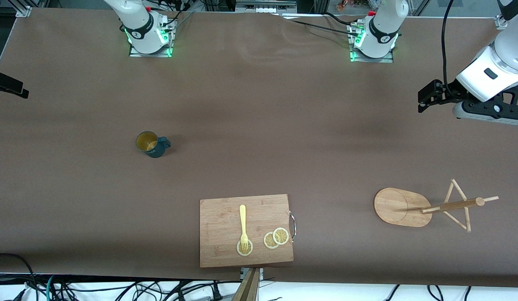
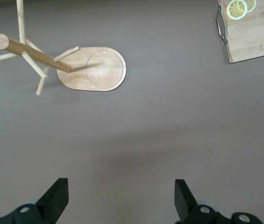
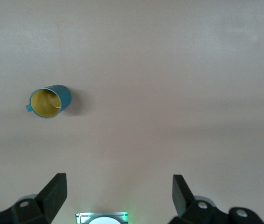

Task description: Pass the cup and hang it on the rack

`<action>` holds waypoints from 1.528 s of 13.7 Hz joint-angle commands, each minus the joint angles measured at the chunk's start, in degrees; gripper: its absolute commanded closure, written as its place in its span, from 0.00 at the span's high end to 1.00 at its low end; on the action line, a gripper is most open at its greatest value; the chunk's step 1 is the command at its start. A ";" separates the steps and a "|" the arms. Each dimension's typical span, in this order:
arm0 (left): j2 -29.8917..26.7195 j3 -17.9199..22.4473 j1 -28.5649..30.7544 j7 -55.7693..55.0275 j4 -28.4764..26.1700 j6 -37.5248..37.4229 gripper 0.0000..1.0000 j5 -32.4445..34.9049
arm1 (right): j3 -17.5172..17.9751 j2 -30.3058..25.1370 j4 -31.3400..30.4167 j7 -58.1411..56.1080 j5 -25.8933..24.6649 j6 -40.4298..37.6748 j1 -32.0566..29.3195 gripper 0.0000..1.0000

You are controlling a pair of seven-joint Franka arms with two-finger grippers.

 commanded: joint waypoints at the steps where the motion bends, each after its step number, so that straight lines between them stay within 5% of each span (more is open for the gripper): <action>1: -0.30 -0.24 -0.01 0.83 0.22 0.02 1.00 0.65 | 0.21 1.00 1.84 -1.21 1.18 -0.43 -0.78 1.00; 21: -0.13 -0.24 0.08 0.92 0.22 0.20 1.00 0.65 | 1.35 6.88 1.05 -0.24 2.14 1.76 3.52 1.00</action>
